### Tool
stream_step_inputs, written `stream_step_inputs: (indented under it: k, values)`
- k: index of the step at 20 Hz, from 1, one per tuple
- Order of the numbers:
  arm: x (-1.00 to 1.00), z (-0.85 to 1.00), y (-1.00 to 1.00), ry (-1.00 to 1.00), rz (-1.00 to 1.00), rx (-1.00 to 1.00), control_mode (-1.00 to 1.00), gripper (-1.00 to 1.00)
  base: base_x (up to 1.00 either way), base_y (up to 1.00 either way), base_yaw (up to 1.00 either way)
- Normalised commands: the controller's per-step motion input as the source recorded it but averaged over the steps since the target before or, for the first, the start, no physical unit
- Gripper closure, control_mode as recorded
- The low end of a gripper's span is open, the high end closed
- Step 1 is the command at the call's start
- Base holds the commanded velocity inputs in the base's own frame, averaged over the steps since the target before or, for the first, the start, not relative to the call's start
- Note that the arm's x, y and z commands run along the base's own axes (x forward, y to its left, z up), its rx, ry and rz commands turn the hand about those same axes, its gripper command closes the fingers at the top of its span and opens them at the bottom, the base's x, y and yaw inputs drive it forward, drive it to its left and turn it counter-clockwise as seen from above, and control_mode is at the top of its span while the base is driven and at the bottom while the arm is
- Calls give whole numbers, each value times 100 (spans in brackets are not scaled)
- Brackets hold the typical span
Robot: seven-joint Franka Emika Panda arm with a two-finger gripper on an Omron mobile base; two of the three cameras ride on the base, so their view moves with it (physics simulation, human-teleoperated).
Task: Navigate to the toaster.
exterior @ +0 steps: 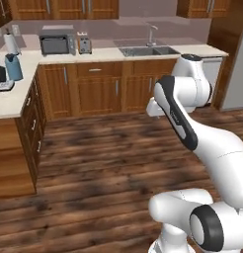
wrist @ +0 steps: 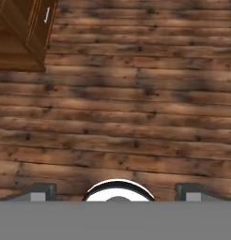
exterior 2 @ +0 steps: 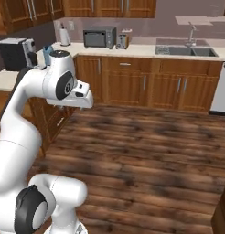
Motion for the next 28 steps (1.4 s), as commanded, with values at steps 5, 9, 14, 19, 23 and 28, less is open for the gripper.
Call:
stream_step_inputs:
  k: [5, 9, 14, 19, 23, 28]
  values:
    - [0, 0, 0, 0, 0, 0, 100, -100, 94, 14, 0]
    - [0, 0, 0, 0, 0, 0, 100, -100, 97, 39, 0]
    - [0, 0, 0, 0, 0, 0, 100, -100, 96, 43, 0]
    - [0, 0, 0, 0, 0, 0, 100, -100, 96, 38, 0]
    - [0, 0, 0, 0, 0, 0, 100, -100, 100, 6, 0]
    - [0, 0, 0, 0, 0, 0, 100, -100, 100, 5, 0]
